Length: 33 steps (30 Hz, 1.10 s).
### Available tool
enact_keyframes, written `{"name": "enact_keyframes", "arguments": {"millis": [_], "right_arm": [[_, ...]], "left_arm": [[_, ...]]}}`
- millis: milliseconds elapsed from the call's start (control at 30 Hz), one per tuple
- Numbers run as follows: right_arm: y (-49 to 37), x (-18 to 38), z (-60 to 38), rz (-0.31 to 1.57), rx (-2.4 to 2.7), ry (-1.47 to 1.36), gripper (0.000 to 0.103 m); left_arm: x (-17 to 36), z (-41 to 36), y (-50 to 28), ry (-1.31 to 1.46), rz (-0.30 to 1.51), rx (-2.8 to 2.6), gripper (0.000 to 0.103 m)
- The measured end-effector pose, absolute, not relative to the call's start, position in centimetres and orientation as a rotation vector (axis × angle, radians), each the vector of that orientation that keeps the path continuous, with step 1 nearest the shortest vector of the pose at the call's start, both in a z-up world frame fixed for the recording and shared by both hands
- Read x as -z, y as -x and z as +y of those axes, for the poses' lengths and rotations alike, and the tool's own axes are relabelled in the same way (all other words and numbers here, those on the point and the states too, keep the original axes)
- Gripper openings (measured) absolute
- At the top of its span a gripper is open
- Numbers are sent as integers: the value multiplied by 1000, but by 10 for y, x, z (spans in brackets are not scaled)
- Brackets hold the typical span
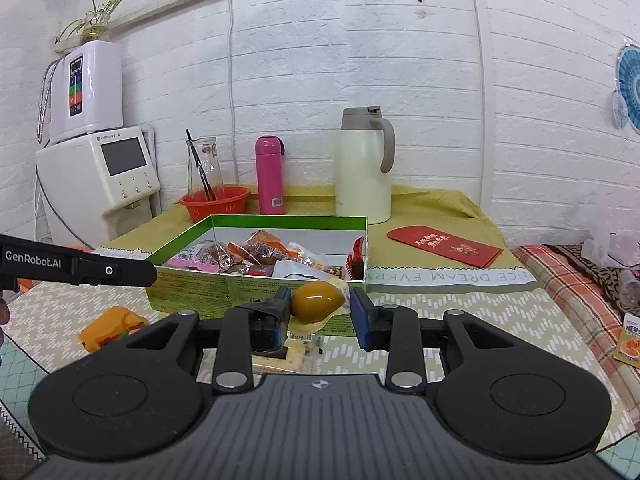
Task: Organize snacks
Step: 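Grasp the yellow round candy with the right gripper while the left grasps the orange cup snack, then lift the yellow candy and orange cup snack and carry them over the box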
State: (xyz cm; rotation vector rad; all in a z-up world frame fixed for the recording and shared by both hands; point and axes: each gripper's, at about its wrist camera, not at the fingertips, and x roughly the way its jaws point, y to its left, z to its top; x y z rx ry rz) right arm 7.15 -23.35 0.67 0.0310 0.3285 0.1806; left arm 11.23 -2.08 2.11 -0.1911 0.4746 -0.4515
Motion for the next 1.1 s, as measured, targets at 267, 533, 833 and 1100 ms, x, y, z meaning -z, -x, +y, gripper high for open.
{"name": "enact_keyframes", "arguments": {"millis": [267, 533, 833, 1100], "right_arm": [[-87, -5, -228, 338, -197, -46, 58], [-72, 8, -246, 361, -134, -55, 58], [-57, 10, -262, 360, -117, -70, 59], [-53, 17, -268, 375, -110, -102, 59]], "left_arm": [[-17, -21, -120, 92, 541, 533, 6], [26, -58, -55, -51, 682, 794, 55], [54, -108, -17, -151, 776, 903, 55], [61, -121, -9, -255, 726, 882, 34]]}}
